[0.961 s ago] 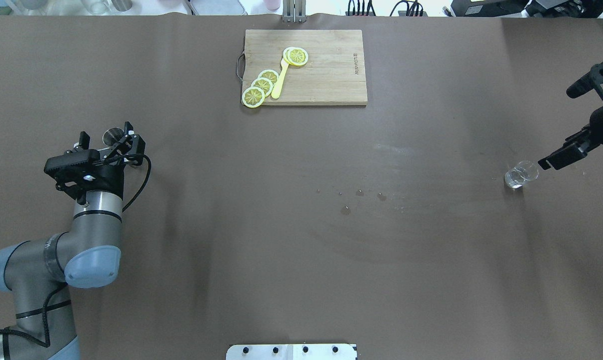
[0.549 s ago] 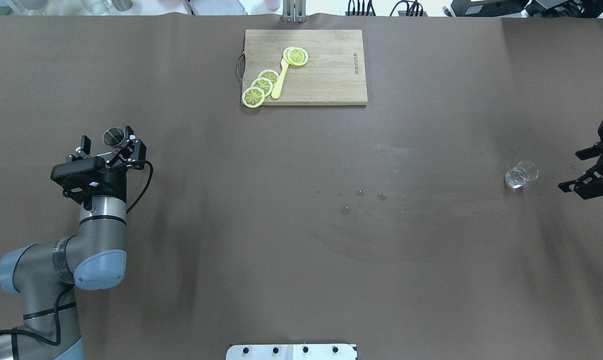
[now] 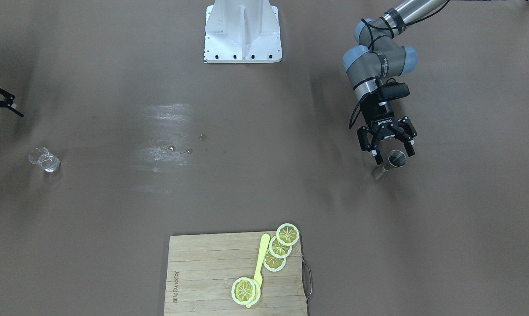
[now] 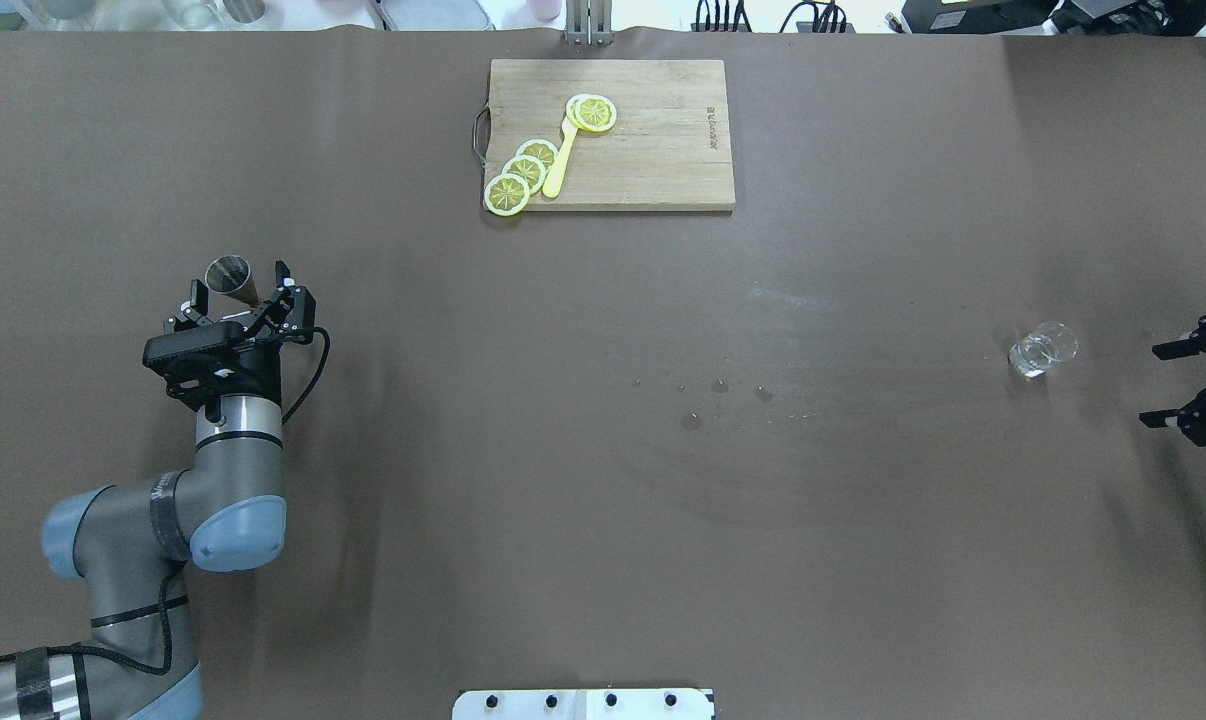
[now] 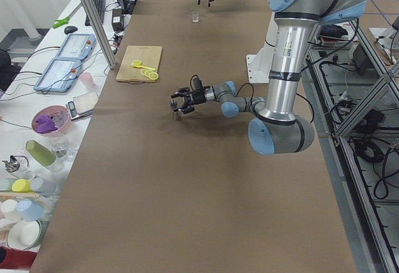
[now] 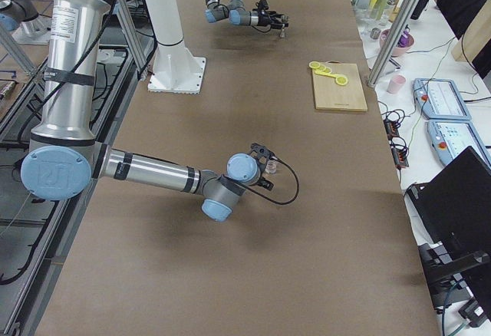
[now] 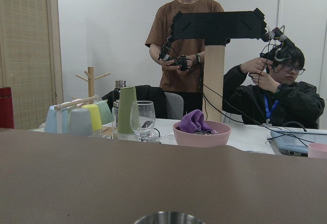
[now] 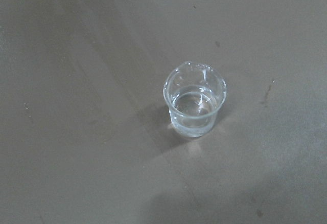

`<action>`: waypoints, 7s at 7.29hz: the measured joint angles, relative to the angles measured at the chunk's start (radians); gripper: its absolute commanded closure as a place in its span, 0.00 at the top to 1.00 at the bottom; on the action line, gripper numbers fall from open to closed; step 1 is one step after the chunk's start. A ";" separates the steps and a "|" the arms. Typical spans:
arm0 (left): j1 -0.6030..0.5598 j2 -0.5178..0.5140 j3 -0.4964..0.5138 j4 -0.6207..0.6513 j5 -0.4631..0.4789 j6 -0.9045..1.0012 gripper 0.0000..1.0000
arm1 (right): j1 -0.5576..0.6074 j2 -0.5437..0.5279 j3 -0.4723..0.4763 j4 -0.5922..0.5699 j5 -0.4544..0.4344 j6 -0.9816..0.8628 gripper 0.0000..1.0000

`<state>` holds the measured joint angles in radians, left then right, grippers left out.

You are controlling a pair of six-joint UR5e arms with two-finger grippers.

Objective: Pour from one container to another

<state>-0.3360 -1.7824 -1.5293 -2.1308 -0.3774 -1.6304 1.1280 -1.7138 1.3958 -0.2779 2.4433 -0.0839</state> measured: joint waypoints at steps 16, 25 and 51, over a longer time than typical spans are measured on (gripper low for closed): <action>0.012 -0.026 0.075 0.031 -0.053 -0.056 0.27 | -0.066 0.207 -0.225 0.214 -0.042 0.177 1.00; 0.007 -0.027 -0.088 0.037 -0.049 0.072 0.00 | -0.134 0.226 -0.260 0.295 -0.097 0.222 0.92; -0.346 -0.442 0.055 -0.478 -1.495 1.517 0.00 | -0.272 0.305 0.308 -0.348 -0.194 0.176 0.00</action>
<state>-0.6816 -2.2240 -1.4741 -2.6091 -1.8729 -0.1139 0.8557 -1.4091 1.7034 -0.6254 2.2497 0.0917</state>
